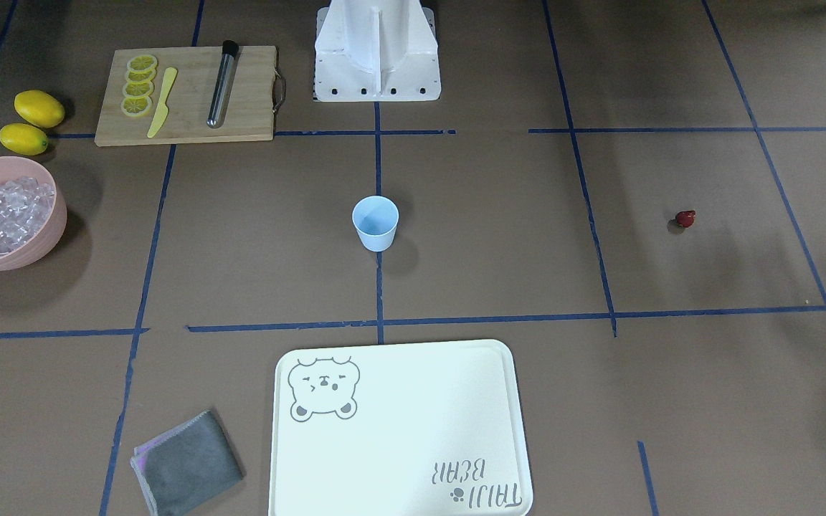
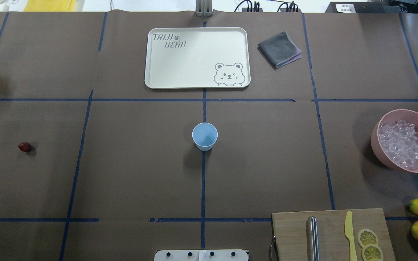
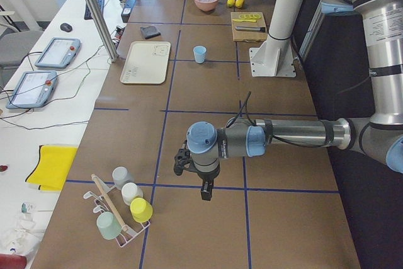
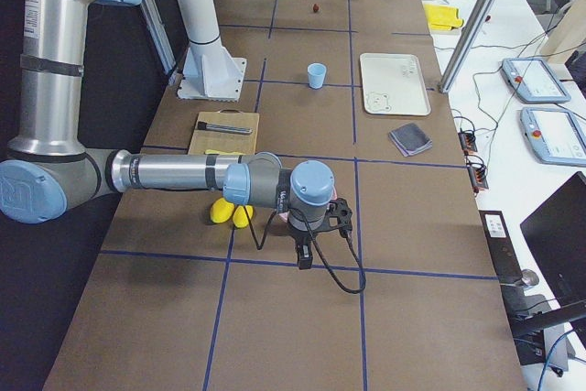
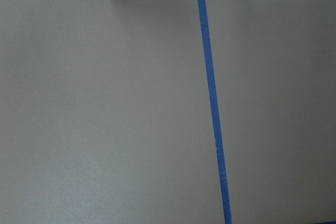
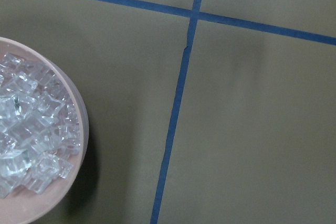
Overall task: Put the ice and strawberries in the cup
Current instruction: 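Move the right gripper toward the pink bowl of ice cubes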
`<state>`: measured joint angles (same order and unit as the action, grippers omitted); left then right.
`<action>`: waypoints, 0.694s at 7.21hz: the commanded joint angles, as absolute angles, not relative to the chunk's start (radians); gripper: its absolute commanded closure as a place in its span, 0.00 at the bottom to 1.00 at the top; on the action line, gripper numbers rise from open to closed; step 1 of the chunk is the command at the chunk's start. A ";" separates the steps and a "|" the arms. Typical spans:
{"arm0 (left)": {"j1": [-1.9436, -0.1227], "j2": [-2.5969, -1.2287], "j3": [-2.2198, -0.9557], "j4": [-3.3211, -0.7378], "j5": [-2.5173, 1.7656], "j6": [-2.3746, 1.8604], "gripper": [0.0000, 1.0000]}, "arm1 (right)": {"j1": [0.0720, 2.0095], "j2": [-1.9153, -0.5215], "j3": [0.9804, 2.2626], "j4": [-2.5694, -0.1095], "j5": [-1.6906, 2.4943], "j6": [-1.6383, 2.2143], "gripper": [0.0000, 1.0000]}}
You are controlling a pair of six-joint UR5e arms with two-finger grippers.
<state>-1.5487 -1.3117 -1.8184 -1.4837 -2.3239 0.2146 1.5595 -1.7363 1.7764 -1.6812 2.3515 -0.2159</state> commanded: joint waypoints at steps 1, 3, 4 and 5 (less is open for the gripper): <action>-1.546 -1.309 -1.816 -1.485 -2.391 0.218 0.00 | 1.557 -1.741 1.790 -1.680 2.368 -0.216 0.01; -1.546 -1.308 -1.818 -1.496 -2.442 0.210 0.00 | 1.505 -1.741 1.851 -1.678 2.442 -0.193 0.01; -1.546 -1.308 -1.816 -1.496 -2.444 0.209 0.00 | 1.443 -1.741 1.903 -1.677 2.439 -0.054 0.01; -1.546 -1.308 -1.816 -1.494 -2.444 0.207 0.00 | 1.401 -1.741 1.934 -1.678 2.439 0.077 0.01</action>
